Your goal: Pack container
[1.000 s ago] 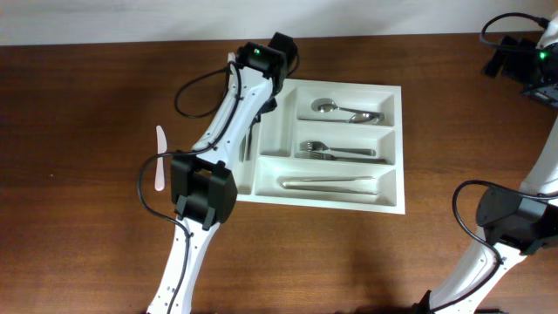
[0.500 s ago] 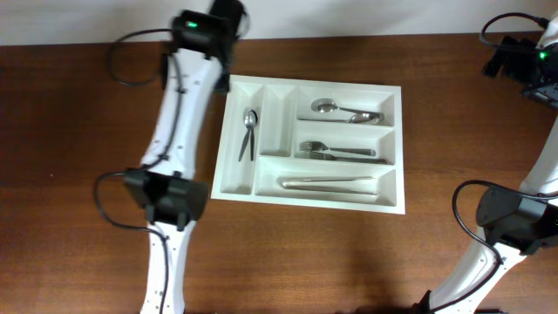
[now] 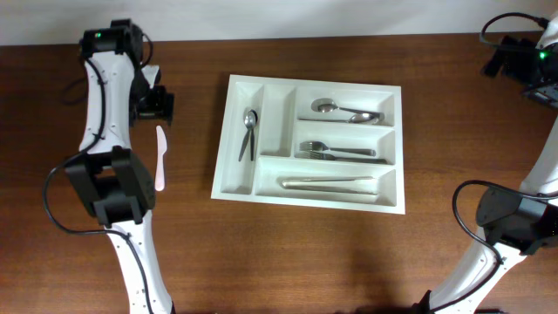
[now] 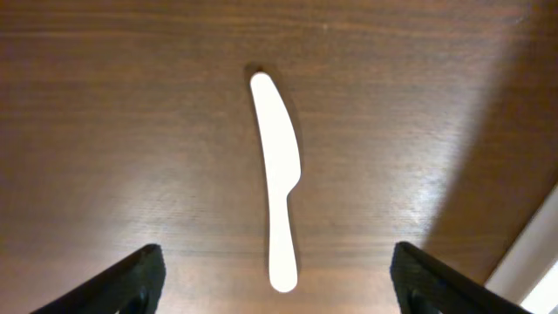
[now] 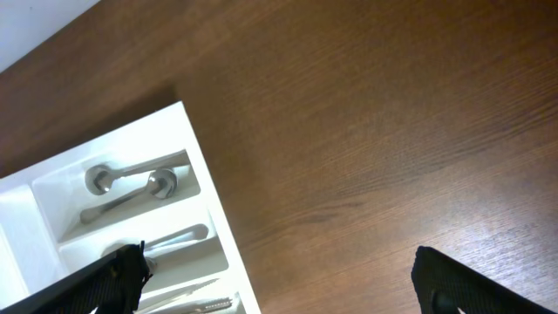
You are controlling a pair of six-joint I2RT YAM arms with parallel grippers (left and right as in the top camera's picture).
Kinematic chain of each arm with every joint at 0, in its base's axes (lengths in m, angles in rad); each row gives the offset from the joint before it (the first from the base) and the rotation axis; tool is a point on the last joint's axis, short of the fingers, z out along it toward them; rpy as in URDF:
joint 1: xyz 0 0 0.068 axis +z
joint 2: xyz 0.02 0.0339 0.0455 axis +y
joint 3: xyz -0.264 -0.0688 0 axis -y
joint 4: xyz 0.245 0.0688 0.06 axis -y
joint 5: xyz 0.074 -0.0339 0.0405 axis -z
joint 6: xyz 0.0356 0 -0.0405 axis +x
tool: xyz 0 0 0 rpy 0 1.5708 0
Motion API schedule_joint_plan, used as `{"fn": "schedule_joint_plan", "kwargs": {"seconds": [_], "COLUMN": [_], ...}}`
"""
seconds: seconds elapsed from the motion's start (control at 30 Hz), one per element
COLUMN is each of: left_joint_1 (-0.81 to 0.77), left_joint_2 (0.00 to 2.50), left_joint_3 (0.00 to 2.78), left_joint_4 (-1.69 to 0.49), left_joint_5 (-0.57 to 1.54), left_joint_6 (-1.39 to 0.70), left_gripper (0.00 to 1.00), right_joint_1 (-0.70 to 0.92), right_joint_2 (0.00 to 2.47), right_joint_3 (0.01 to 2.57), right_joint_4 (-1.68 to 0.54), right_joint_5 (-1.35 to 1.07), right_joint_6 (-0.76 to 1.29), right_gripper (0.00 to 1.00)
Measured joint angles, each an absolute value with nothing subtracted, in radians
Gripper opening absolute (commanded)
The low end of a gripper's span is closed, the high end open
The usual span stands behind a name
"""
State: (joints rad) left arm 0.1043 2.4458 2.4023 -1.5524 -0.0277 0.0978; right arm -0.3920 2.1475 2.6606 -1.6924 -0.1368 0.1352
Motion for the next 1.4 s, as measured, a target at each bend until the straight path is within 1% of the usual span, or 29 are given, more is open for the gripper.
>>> {"fn": "schedule_joint_plan", "kwargs": {"seconds": [0.13,0.23,0.43,0.5,0.57,0.63,0.7,0.8,0.87,0.9,1.23,1.33,1.4], "left_joint_1": [0.120,0.119,0.117,0.116,0.117,0.117,0.118,0.118,0.118,0.118,0.118,0.117,0.113], "left_joint_2": [2.446,2.446,2.446,2.445,2.441,2.435,2.430,2.422,2.418,2.416,2.397,2.344,2.261], "left_joint_3": [2.287,2.206,2.066,2.047,2.038,2.027,2.015,1.996,1.987,1.986,1.974,1.971,1.971], "left_joint_4": [-1.484,-1.422,-1.351,-1.340,-1.330,-1.320,-1.315,-1.312,-1.311,-1.311,-1.308,-1.307,-1.301], "left_joint_5": [0.003,0.016,0.027,0.026,0.021,0.017,0.012,0.010,0.012,0.013,0.017,0.025,0.027], "left_joint_6": [0.121,0.128,0.135,0.135,0.135,0.139,0.142,0.140,0.139,0.138,0.138,0.138,0.138], "left_gripper": [0.78,0.74,0.71,0.67,0.57,0.41,0.28,0.11,0.03,0.02,0.02,0.02,0.02], "right_joint_1": [-0.392,-0.392,-0.392,-0.392,-0.392,-0.392,-0.392,-0.392,-0.392,-0.392,-0.392,-0.392,-0.392], "right_joint_2": [2.148,2.148,2.148,2.148,2.148,2.148,2.148,2.148,2.148,2.148,2.148,2.148,2.148], "right_joint_3": [2.661,2.661,2.661,2.661,2.661,2.661,2.661,2.661,2.661,2.661,2.661,2.661,2.661], "right_joint_4": [-1.692,-1.693,-1.692,-1.692,-1.692,-1.692,-1.692,-1.692,-1.692,-1.692,-1.692,-1.692,-1.692], "right_joint_5": [-0.137,-0.137,-0.137,-0.137,-0.137,-0.137,-0.137,-0.137,-0.137,-0.137,-0.137,-0.137,-0.137], "right_joint_6": [0.134,0.135,0.135,0.135,0.135,0.135,0.135,0.135,0.135,0.135,0.135,0.135,0.135], "right_gripper": [0.99,0.99,0.99,0.99,0.99,0.99,0.99,0.99,0.99,0.99,0.99,0.99,0.99]}}
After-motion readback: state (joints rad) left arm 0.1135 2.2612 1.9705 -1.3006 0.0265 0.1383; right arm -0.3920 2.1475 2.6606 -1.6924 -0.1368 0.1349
